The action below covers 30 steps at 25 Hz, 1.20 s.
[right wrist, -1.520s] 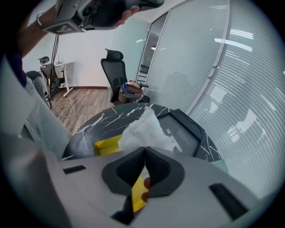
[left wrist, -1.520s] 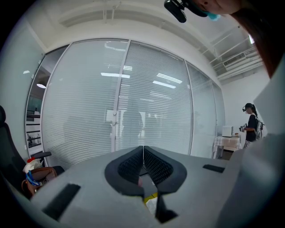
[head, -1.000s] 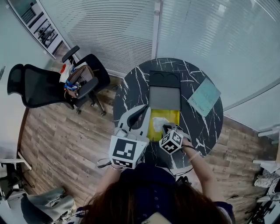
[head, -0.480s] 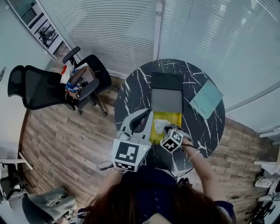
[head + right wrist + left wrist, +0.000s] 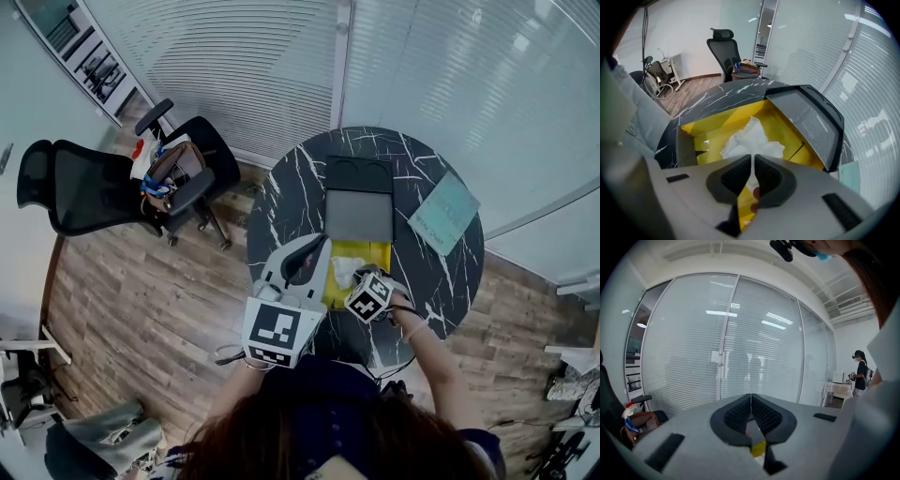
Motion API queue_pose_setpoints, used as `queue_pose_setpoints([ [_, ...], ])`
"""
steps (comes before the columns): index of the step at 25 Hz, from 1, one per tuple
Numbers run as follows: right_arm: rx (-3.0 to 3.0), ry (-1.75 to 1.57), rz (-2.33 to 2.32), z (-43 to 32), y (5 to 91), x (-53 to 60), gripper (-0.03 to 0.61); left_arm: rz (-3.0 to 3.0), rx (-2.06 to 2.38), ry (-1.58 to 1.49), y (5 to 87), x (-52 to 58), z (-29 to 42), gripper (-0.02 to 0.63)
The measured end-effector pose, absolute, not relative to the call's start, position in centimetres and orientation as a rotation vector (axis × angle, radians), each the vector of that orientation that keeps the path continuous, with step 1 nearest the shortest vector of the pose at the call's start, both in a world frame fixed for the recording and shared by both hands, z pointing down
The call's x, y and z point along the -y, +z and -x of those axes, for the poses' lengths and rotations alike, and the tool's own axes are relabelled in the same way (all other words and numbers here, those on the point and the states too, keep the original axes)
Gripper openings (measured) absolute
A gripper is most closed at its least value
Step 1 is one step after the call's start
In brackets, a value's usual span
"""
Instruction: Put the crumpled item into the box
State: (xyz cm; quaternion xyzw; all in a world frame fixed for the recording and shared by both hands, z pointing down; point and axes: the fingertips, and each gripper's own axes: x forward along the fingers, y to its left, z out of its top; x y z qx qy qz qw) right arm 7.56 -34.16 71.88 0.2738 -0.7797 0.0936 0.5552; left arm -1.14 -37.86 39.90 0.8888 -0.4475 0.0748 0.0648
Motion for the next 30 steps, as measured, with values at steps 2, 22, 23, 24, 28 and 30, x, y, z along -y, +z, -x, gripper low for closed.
queue_pose_setpoints([
  [2,1.844,0.238,-0.646,-7.5,71.9,34.1,0.026,-2.681,1.353,0.224,39.9,37.8,1.2,0.029],
  [22,1.915,0.262,-0.782,-7.4,68.6,34.4,0.061,-2.691,1.373,0.202,39.1,36.7,1.4,0.029],
  [23,1.92,0.264,-0.792,-7.5,68.3,34.3,0.061,-2.688,1.374,0.199,39.1,36.6,1.4,0.029],
  [24,1.925,0.265,-0.801,-7.5,68.0,34.3,0.06,-2.687,1.375,0.196,39.1,36.5,1.4,0.029],
  [28,1.94,0.269,-0.842,-7.5,67.1,34.2,0.06,-2.693,1.377,0.187,38.7,36.1,1.4,0.029],
  [30,1.949,0.275,-0.871,-7.7,66.4,34.1,0.057,-2.696,1.374,0.179,38.5,35.8,1.4,0.029],
])
